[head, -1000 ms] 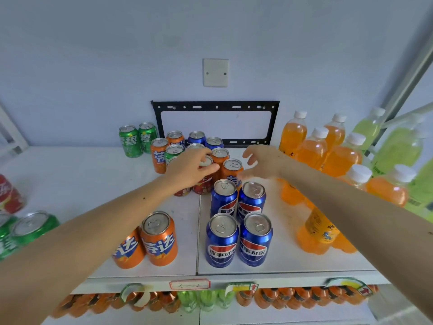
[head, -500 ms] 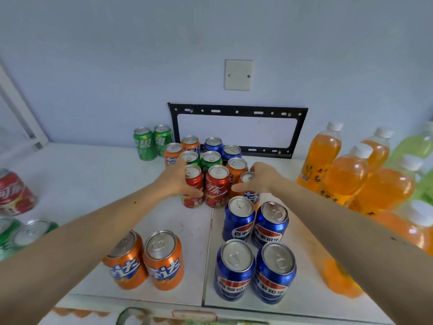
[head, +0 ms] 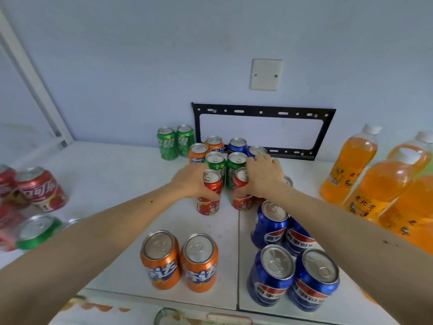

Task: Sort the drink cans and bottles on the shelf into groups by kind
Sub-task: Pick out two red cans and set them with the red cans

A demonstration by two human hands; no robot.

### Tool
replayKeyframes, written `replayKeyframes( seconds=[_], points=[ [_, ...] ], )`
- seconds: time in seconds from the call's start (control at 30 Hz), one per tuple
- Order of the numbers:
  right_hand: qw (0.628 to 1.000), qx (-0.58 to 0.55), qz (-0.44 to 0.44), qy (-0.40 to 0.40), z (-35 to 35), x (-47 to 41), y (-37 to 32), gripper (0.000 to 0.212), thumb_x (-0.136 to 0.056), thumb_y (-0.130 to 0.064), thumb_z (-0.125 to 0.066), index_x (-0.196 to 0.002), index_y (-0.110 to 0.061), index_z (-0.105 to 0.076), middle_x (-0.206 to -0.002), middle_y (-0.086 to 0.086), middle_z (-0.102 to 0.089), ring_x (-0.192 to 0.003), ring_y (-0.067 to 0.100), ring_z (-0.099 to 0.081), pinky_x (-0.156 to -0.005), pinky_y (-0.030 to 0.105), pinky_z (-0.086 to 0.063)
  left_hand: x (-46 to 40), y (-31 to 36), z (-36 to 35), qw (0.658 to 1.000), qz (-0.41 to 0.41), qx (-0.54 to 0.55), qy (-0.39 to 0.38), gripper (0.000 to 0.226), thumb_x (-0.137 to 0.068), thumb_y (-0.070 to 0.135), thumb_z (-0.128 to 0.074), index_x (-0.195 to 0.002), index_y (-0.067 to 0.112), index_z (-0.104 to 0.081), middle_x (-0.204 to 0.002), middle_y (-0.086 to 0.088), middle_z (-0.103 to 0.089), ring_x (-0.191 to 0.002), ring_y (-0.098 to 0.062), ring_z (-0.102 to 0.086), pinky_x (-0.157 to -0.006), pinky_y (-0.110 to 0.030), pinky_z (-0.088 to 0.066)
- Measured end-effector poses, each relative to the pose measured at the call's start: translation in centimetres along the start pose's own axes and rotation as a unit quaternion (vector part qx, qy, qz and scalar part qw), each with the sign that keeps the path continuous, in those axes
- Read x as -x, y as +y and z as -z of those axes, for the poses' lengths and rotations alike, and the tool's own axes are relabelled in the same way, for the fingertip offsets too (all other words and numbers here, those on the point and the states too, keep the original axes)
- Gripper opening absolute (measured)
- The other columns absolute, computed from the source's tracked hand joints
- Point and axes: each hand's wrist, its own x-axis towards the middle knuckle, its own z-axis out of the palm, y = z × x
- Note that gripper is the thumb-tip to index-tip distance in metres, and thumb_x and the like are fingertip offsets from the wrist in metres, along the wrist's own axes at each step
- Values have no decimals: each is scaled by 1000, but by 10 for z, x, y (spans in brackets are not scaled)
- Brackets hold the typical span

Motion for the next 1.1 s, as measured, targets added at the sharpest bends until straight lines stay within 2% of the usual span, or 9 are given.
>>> replayKeyframes(
  seconds=[0.13, 0.23, 0.3, 0.43, 0.57, 0.7, 0.9, 1.1],
  points=[
    [1000, -11, 18, 11, 10, 1, -9, 87, -60, -67, -77, -123, -14, -50, -125, 8, -50, -116, 28, -49, -92, 43, -48, 10, -22, 26, 1000, 12, 9, 12, 70, -51, 47, -88, -111, 26, -58, -111, 6, -66, -99, -16, -63, -86, -41, -55],
    [998, -41, 46, 8, 32, 5, -28, 77, -59, -65, -79, -110, -16, -48, -104, 0, -54, -92, 21, -54, -72, 37, -50, 22, -39, 56, 999, 28, 14, 41, 70, -49, 49, -88, -109, 27, -58, -108, 7, -66, -97, -16, -63, -86, -41, -55],
    [996, -57, 74, -1, 51, 3, -47, 76, -58, -66, -79, -106, -17, -46, -98, 0, -59, -85, 21, -57, -68, 36, -49, 32, -51, 79, 997, 41, 19, 60, 67, -51, 46, -89, -108, 27, -60, -107, 7, -66, -97, -16, -63, -86, -40, -55],
    [981, -156, 111, -25, 86, -9, -104, 76, -54, -57, -85, -107, -17, -49, -98, 0, -59, -89, 22, -57, -73, 36, -50, 54, -88, 134, 991, 69, 22, 115, 62, -51, 46, -89, -103, 28, -60, -103, 8, -65, -96, -16, -62, -85, -37, -53],
    [961, -246, 130, 1, 104, -28, -179, 68, -54, -50, -86, -101, -17, -50, -99, -1, -59, -92, 21, -58, -79, 39, -53, 75, -151, 189, 982, 92, 11, 164, 63, -52, 45, -89, -104, 25, -61, -103, 5, -66, -97, -18, -62, -86, -39, -53],
    [945, -302, 124, 17, 110, -59, -265, 65, -57, -41, -87, -109, -17, -55, -107, 1, -61, -98, 22, -59, -82, 40, -55, 83, -230, 241, 975, 108, -6, 196, 63, -53, 45, -89, -105, 24, -60, -103, 4, -65, -97, -19, -61, -86, -39, -52],
    [936, -340, 91, 6, 95, -113, -380, 67, -59, -36, -87, -115, -19, -56, -109, -1, -60, -101, 20, -58, -84, 38, -55, 73, -346, 285, 975, 135, -10, 176, 67, -55, 44, -89, -110, 22, -58, -107, 3, -64, -99, -20, -60, -87, -38, -51],
    [955, -286, 75, -36, 66, -150, -453, 67, -61, -43, -84, -118, -27, -52, -114, -2, -62, -106, 23, -60, -85, 38, -52, 47, -415, 267, 980, 154, -9, 129, 68, -49, 48, -89, -104, 24, -58, -100, 5, -64, -93, -18, -61, -78, -34, -51]
  ],
)
